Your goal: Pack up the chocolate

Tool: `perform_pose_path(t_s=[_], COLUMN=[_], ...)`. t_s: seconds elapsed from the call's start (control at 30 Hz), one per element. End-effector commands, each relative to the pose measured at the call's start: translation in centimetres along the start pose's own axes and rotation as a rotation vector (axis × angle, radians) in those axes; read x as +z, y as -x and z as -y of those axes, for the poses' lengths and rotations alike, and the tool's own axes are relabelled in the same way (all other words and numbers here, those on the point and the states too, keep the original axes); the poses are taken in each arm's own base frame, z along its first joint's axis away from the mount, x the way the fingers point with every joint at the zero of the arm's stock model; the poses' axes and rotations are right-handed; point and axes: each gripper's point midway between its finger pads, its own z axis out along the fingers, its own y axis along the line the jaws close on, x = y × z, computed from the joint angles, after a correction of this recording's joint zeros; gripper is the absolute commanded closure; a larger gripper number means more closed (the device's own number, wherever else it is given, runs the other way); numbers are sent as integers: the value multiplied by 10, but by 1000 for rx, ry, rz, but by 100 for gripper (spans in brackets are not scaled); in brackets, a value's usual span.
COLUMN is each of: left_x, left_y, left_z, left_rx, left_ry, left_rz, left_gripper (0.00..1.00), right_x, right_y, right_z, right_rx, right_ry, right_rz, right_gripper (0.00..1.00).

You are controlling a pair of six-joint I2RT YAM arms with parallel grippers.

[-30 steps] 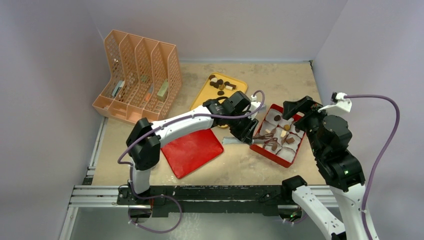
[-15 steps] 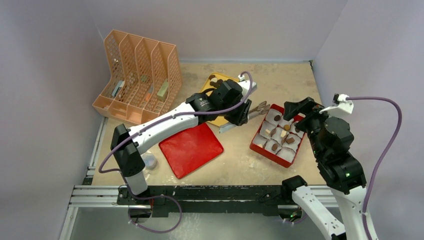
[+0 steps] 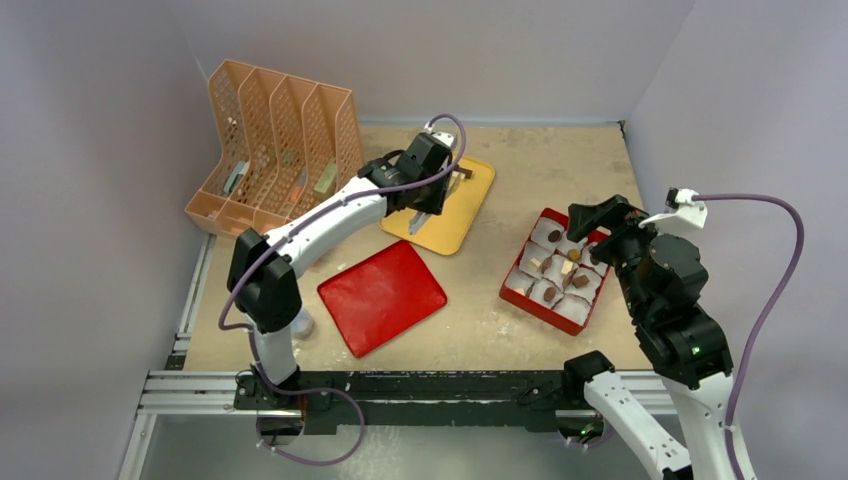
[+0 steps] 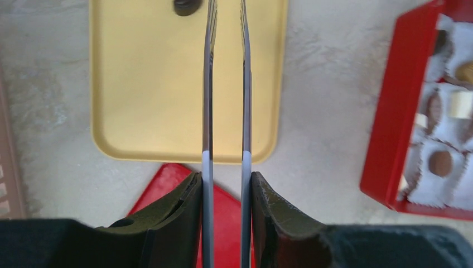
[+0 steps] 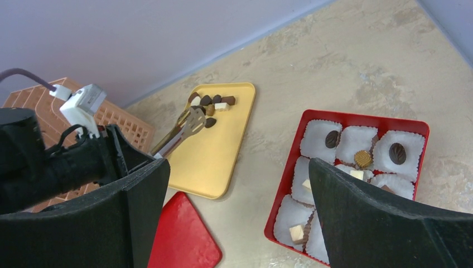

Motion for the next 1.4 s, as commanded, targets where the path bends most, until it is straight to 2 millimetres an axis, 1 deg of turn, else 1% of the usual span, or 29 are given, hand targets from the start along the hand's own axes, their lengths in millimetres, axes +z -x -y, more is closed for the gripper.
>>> perform_pose_path(t_s=[0.0,0.07,0.17,0.2,0.3,0.57,0.83,1.03,1.37], left_x=[11,22,36,43,51,73,83,91,103], left_y=[37,42,45,43,44,36,32,33,35], left_z=[-25,-29,-23,-20,-14,-19,-21,-21,-26], left_rx=[-20,-25,-5,0,4,18,11,10,14], left_ry=[79,69,31,20,-9,25,43,46,78], left_rz=[92,98,83,70,71,38,35,37,42], left_gripper=[68,67,67,67,66,64,63,61,59], right_x=[-4,-3,-3,-4,-5,-4,-5,-5,-4], right_y=[14,14,15,16,15,15,15,15,14], right_z=[-6,-7,-8,-8,-6,-6,-6,-5,-5], right_rx=[23,24,23,22,19,21,26,32,35], right_ry=[21,22,24,23,17,16,19,18,17], right_rz=[42,42,42,43,42,44,46,47,48], right_gripper=[4,4,4,4,4,4,4,4,4])
